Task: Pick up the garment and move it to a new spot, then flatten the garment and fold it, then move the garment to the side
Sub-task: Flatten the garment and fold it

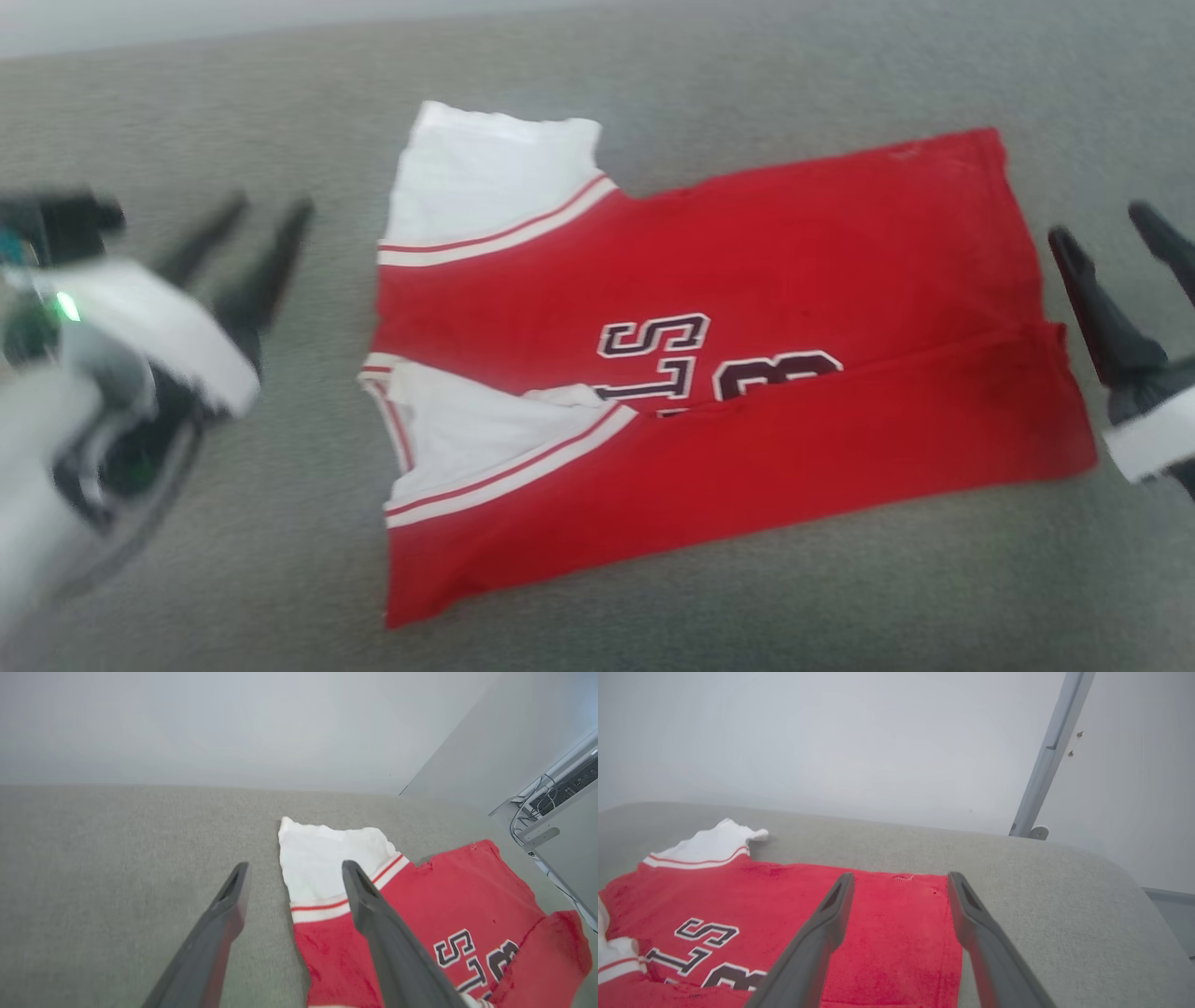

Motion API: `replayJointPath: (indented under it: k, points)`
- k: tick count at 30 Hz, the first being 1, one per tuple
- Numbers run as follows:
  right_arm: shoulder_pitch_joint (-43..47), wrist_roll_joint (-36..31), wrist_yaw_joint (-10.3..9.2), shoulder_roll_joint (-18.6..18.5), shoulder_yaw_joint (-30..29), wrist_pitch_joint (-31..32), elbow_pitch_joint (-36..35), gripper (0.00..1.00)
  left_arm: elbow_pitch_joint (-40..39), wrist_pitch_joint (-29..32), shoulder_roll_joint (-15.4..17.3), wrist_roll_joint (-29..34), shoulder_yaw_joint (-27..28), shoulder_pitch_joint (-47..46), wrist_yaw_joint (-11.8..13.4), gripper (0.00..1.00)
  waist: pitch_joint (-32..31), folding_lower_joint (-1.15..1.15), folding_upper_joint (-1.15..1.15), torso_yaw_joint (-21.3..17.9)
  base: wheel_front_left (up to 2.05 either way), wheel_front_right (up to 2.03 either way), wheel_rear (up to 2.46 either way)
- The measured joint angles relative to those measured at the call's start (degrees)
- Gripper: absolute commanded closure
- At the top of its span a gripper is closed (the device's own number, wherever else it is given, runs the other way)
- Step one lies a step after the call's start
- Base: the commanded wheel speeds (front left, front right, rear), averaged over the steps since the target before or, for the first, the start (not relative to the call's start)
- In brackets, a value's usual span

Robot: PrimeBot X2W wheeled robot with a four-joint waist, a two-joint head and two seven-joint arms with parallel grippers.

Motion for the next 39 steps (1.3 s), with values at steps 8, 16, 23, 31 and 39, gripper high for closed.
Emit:
replayJointPath:
  k: [8, 16, 23, 31, 39]
  points:
    - [-2.89, -2.97, 0.00, 6.61, -0.03, -8.25, 1.55, 0.00, 16.21, 7.87, -3.81, 6.93, -1.74, -15.96, -2.47, 0.00, 3.08, 0.00, 0.00, -5.29, 0.00, 0.00, 0.00]
    - [-2.81, -2.88, 0.00, 8.51, 0.05, -9.38, 3.16, 0.00, 29.73, 34.52, -7.82, 5.45, -7.16, -27.37, -6.90, 0.00, 6.44, 0.00, 0.00, -10.72, 0.00, 0.00, 0.00]
    - [-3.61, -2.50, 0.00, 8.72, 2.14, -9.03, 3.94, 0.00, 35.31, 45.73, -8.66, 4.47, -8.72, -32.13, -7.91, 0.00, 8.52, 0.00, 0.00, -13.59, 0.00, 0.00, 0.00]
    - [-5.22, -1.89, 0.00, 7.46, 3.08, -7.57, 4.08, 0.00, 39.16, 54.11, -10.39, 3.97, -10.06, -36.31, -8.94, 0.58, 11.27, 0.00, 0.00, -15.41, 0.00, 0.00, 0.00]
    - [-13.70, 1.04, 0.01, 3.32, 7.60, 4.07, 6.08, 0.00, 39.06, 54.66, -12.88, 2.31, -9.69, -36.93, -10.45, 1.00, 12.08, 0.00, 0.00, -13.57, 0.00, 0.00, 0.00]
